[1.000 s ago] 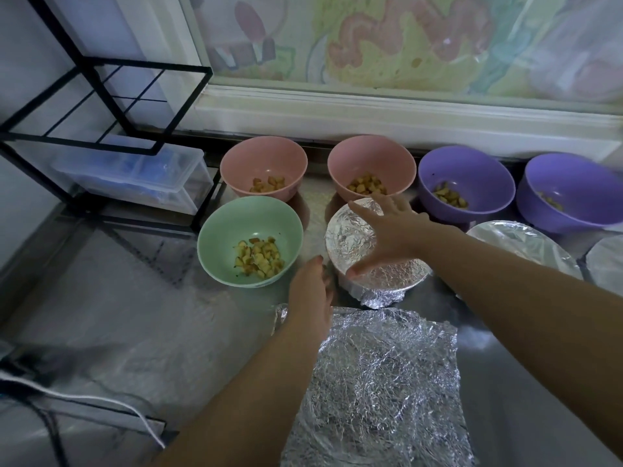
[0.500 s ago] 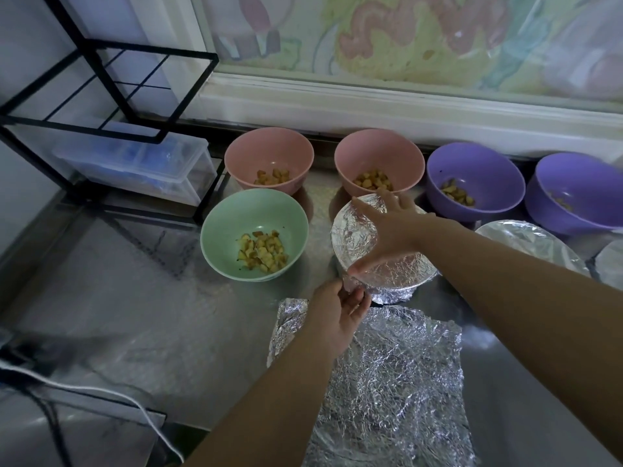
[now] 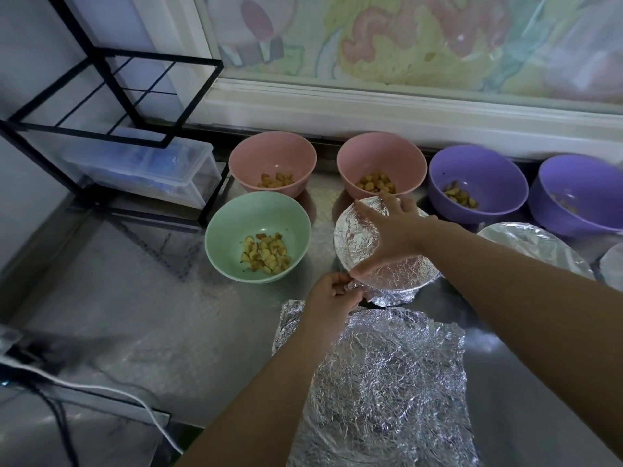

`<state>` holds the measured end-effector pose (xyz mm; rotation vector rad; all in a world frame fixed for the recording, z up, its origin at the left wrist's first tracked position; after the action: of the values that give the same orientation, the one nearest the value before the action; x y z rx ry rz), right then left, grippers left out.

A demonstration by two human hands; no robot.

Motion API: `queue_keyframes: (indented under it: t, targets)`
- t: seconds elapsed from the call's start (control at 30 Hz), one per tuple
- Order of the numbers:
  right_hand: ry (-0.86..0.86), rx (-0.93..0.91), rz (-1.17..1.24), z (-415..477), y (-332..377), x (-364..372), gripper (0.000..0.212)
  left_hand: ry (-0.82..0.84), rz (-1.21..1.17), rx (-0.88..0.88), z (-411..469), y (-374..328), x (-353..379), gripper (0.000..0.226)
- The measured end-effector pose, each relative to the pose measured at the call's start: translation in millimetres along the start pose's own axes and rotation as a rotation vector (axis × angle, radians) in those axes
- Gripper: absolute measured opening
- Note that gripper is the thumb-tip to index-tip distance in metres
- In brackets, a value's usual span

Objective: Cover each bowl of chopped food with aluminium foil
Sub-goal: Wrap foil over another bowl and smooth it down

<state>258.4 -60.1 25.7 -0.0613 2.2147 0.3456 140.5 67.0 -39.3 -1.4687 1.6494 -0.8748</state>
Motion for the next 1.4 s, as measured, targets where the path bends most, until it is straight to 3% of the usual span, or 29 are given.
queue_keyframes:
  t: [0.17,0.43,0.6,0.7,0.8,1.0,1.23,1.4]
  targets:
    - [-0.007,0.002,-0.004,-1.7,1.2,-1.0,0.146,-0.018,0.295,0.128,6.6,-19.5,-13.0,0.001]
    - [-0.02,-0.001,-0.01,-2.0,2.3,-1.1,0.144,-0.006,0.711,0.306,23.7,-53.3,-23.7,0.018]
    - [-0.029,-0.002,-0.017,-0.9,1.6,-1.3,0.145,-0.096,0.66,0.289,23.2,-47.2,-24.8,0.024]
    - [-0.028,0.0,-0.014,-1.1,2.0,-1.4,0.145,-0.13,0.575,0.213,22.7,-41.8,-26.2,0.042]
    - [-0.025,-0.003,-0.01,-2.2,2.9,-1.8,0.144,-0.132,0.768,0.207,30.2,-49.8,-23.2,0.049]
    - [-0.03,0.001,-0.008,-2.7,2.4,-1.6,0.146,-0.03,1.05,0.169,38.2,-64.7,-13.9,0.031]
    - [-0.032,0.004,-0.014,-2.4,2.9,-2.1,0.146,0.054,0.958,0.289,44.4,-63.5,-9.8,0.068]
    - [-0.028,0.011,-0.011,-3.1,3.2,-2.2,0.145,0.095,0.905,0.273,55.4,-56.0,-7.9,0.072]
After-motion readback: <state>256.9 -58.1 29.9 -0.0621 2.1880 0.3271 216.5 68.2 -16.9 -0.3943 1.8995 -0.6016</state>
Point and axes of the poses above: each hand's wrist, its own z-axis towards the middle knuckle, its own x-axis out of the palm, y = z × x, the point moved 8 cm from there along z, towards the middle knuckle, and after that the axes turned 8 degrees about z, right-handed, at the moved point
